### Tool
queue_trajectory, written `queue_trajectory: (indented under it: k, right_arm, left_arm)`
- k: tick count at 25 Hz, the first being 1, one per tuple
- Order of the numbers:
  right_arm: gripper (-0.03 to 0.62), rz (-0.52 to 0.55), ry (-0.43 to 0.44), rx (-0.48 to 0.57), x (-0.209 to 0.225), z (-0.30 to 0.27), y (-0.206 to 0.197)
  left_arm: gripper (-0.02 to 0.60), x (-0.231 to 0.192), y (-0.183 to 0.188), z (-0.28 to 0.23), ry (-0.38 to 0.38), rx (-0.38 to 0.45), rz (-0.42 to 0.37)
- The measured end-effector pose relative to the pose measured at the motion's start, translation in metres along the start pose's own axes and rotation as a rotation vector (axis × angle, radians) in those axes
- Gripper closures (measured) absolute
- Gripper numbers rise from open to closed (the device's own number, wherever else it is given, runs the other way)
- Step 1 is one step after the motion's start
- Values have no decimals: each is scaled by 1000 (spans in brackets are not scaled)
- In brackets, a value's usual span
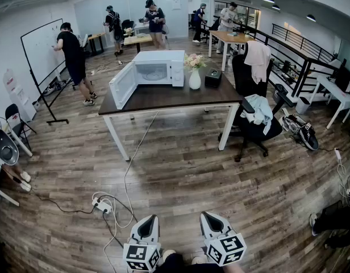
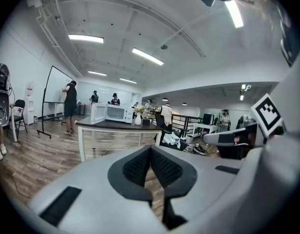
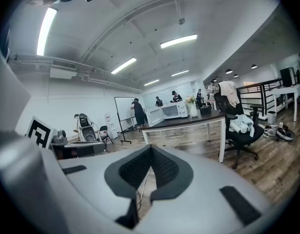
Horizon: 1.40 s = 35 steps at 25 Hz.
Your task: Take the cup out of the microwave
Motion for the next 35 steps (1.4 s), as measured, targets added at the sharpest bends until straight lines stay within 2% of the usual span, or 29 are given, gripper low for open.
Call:
queue_trajectory:
  k: [14,23,35]
  right_arm:
    - [600,-17,-57,36,-44,-27,11]
    - [600,-49,-86,35,-78,-37,4]
    - [600,-33,-62,6,-107,-75,5]
  left_arm:
    - [575,-55,14,19,-29,15,-25]
    - [575,-77,17,34,-93,19,-57]
    - [575,-114,23,29,-105,21,-56]
Point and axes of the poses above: the fingertips, and each gripper's own axes: z backward along the fingers, x to its right, y out of its top, the point moved 5 cm from there along z, backward along the fingers, and after that the axes turned 15 degrees about -y, right-handed, at the moved point
